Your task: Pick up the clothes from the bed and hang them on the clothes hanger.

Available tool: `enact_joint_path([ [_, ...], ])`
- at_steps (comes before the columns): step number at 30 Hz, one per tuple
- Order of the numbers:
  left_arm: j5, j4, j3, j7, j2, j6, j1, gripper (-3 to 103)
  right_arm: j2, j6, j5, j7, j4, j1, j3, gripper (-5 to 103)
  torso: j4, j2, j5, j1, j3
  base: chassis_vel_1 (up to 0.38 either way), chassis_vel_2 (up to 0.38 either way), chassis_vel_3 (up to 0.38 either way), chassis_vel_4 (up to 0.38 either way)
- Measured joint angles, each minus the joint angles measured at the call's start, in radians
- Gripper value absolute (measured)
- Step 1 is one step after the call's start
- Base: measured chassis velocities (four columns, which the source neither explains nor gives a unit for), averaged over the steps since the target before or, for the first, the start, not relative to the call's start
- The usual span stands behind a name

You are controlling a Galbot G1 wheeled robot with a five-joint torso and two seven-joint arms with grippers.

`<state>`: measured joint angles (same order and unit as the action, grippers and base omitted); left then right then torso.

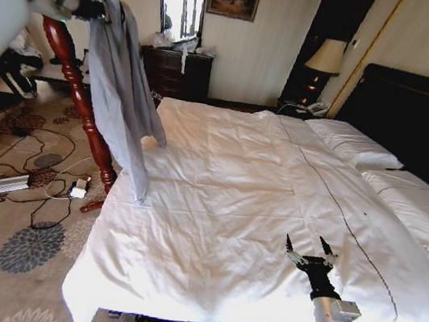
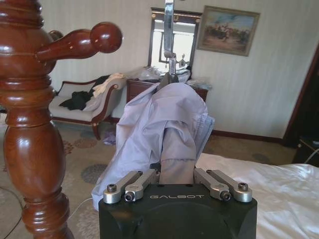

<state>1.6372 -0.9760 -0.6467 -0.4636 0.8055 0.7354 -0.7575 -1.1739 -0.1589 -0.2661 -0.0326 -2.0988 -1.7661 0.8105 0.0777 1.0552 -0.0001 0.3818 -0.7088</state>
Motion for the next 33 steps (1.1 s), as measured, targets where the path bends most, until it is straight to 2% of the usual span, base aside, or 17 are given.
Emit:
enact_joint_path([
  [5, -0.023, 0.05, 0.014, 0.009, 0.012, 0.0, 0.015, 16, 0.0, 0.0, 0.0, 0.0, 0.0, 0.0, 0.0, 100, 0.0007, 0.0, 0.0001, 0.0, 0.0, 0.0, 0.0, 0.0, 0.0],
  [8, -0.036, 0.068, 0.025, 0.015, 0.001, 0.0, 0.02, 16, 0.0, 0.0, 0.0, 0.0, 0.0, 0.0, 0.0, 100, -0.0003, 0.0, -0.0002, 0.0, 0.0, 0.0, 0.0, 0.0, 0.0],
  [19, -0.052, 0.09, 0.044, 0.017, -0.032, 0.0, 0.034, 16, 0.0, 0.0, 0.0, 0.0, 0.0, 0.0, 0.0, 100, 0.0001, 0.0, 0.0001, 0.0, 0.0, 0.0, 0.0, 0.0, 0.0],
  [33, -0.06, 0.024, 0.072, 0.001, -0.053, 0.0, 0.079, 16, 0.0, 0.0, 0.0, 0.0, 0.0, 0.0, 0.0, 100, 0.0003, 0.0, 0.0002, 0.0, 0.0, 0.0, 0.0, 0.0, 0.0],
])
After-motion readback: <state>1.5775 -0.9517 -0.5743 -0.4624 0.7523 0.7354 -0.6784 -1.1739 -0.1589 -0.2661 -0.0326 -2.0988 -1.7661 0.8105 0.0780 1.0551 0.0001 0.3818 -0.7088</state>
